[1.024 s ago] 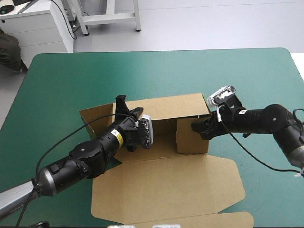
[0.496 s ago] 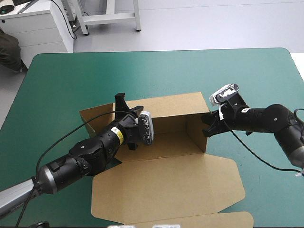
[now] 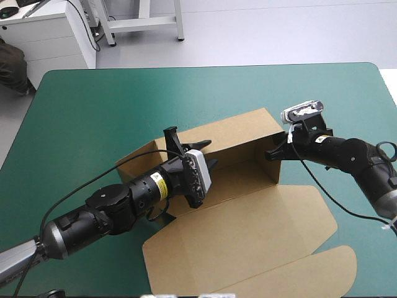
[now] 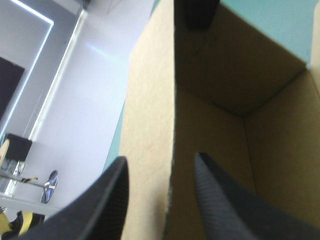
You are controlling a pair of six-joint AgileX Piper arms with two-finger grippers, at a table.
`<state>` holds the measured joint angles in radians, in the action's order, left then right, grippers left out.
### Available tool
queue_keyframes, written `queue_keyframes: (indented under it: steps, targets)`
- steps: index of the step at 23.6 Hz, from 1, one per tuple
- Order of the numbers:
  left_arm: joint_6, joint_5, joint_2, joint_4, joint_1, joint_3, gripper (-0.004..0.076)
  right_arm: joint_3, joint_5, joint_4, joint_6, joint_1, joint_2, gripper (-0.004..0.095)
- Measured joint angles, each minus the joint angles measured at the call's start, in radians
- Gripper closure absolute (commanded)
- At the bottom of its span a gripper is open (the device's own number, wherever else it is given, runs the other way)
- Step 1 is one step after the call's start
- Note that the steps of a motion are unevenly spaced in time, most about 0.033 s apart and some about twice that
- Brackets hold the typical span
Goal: Fold the box
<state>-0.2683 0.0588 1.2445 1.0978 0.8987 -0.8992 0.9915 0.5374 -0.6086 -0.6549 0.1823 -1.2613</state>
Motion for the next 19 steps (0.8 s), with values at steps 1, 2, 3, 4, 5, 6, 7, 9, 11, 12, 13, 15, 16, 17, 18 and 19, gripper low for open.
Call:
queue_keyframes:
  steps: [1, 2, 3, 4, 5, 6, 7, 9, 11, 12, 13, 15, 16, 17, 18, 19]
  targets:
    - [-0.016, -0.005, -0.009, -0.002, 0.008, -0.008, 0.022, 0.0, -0.019, 0.028, 0.033, 0.001, -0.001, 0.092]
    - [-0.031, -0.004, -0.017, -0.003, 0.019, -0.019, 0.0218, 0.0, -0.041, 0.057, 0.073, 0.002, -0.003, 0.092]
    - [-0.041, 0.002, -0.023, -0.003, 0.035, -0.028, 0.0218, 0.0, -0.064, 0.084, 0.113, 0.003, -0.007, 0.0921]
    - [-0.052, 0.015, -0.029, -0.003, 0.05, -0.041, 0.0218, 0.0, -0.086, 0.104, 0.142, 0.005, -0.012, 0.092]
    - [-0.058, 0.035, -0.033, -0.003, 0.076, -0.053, 0.0218, 0.0, -0.106, 0.125, 0.177, 0.005, -0.021, 0.092]
    - [-0.06, 0.06, -0.035, -0.003, 0.096, -0.063, 0.0218, 0.0, -0.122, 0.14, 0.209, 0.005, -0.032, 0.092]
    - [-0.062, 0.089, -0.036, -0.005, 0.117, -0.075, 0.0218, 0.0, -0.134, 0.152, 0.235, 0.005, -0.044, 0.092]
    - [-0.063, 0.202, -0.036, -0.01, 0.199, -0.116, 0.0234, 0.004, -0.168, 0.153, 0.269, 0.005, -0.064, 0.0921]
    - [-0.038, 0.317, -0.036, -0.05, 0.27, -0.175, 0.0287, 0.005, -0.184, 0.152, 0.276, 0.005, -0.072, 0.0921]
    - [-0.009, 0.35, -0.036, -0.085, 0.286, -0.195, 0.0309, 0.006, -0.186, 0.152, 0.276, 0.005, -0.072, 0.0921]
    - [0.047, 0.392, -0.036, -0.148, 0.295, -0.217, 0.0325, 0.006, -0.188, 0.152, 0.276, 0.005, -0.072, 0.0921]
    - [0.274, 0.542, -0.026, -0.393, 0.3, -0.318, 0.0334, 0.007, -0.188, 0.152, 0.273, 0.005, -0.072, 0.0922]
    - [0.376, 0.627, -0.016, -0.496, 0.295, -0.371, 0.0334, 0.008, -0.186, 0.152, 0.27, 0.005, -0.072, 0.0922]
    - [0.498, 0.746, 0.009, -0.62, 0.281, -0.458, 0.0334, 0.009, -0.184, 0.152, 0.265, 0.005, -0.072, 0.0922]
    - [0.562, 0.82, 0.028, -0.685, 0.269, -0.507, 0.0334, 0.009, -0.182, 0.152, 0.264, 0.005, -0.072, 0.0922]
    - [0.649, 0.952, 0.069, -0.781, 0.233, -0.602, 0.0334, 0.01, -0.182, 0.152, 0.263, 0.005, -0.072, 0.0922]
